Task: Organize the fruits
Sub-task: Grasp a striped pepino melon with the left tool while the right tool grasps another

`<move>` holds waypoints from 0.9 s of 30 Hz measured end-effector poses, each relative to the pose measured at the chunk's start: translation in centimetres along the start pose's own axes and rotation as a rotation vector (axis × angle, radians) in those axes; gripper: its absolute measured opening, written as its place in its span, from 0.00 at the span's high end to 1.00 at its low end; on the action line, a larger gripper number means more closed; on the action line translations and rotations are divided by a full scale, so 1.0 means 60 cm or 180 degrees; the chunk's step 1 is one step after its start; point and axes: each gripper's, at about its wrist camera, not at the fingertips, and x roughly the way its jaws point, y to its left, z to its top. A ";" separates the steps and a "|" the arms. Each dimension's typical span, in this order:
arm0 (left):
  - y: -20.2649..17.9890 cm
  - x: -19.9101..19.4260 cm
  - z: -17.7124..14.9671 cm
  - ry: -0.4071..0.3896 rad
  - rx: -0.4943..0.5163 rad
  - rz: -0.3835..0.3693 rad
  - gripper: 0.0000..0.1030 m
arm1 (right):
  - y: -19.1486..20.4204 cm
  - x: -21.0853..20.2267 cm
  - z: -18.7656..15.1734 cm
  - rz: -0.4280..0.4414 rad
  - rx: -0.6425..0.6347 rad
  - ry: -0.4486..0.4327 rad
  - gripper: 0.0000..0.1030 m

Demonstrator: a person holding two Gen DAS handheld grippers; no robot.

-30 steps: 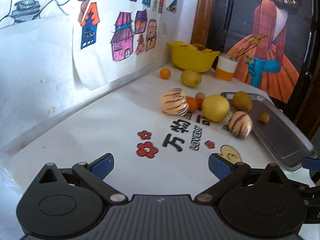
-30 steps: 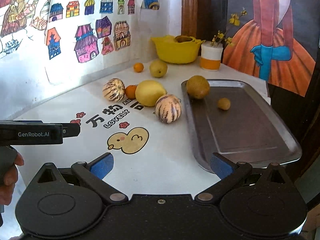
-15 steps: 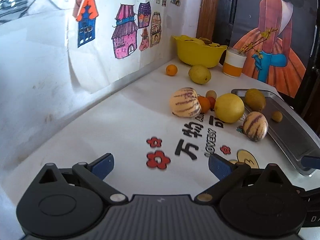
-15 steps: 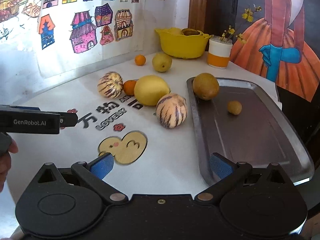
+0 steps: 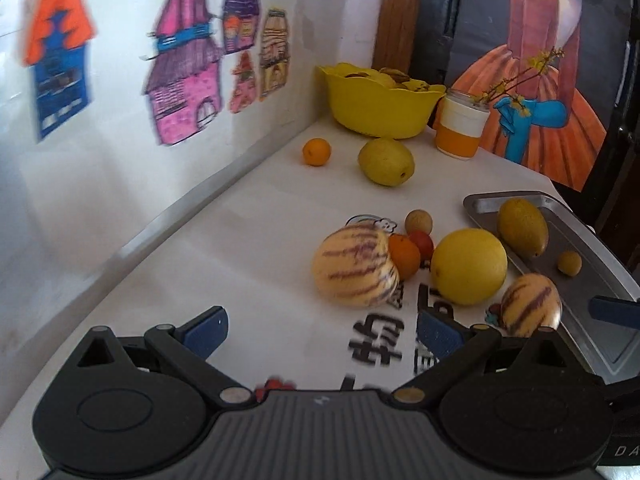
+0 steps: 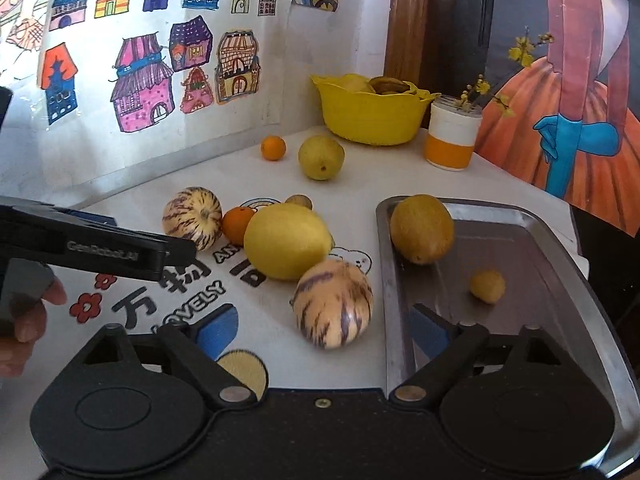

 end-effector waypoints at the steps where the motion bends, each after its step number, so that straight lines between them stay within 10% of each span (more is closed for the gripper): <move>1: -0.001 0.007 0.004 -0.0001 0.0028 -0.0004 0.01 | 0.000 0.005 0.002 -0.0003 -0.0003 0.0012 0.16; 27: -0.020 0.057 0.028 0.0016 0.0086 -0.0163 0.41 | 0.016 0.041 0.001 -0.0170 -0.0146 0.0080 0.43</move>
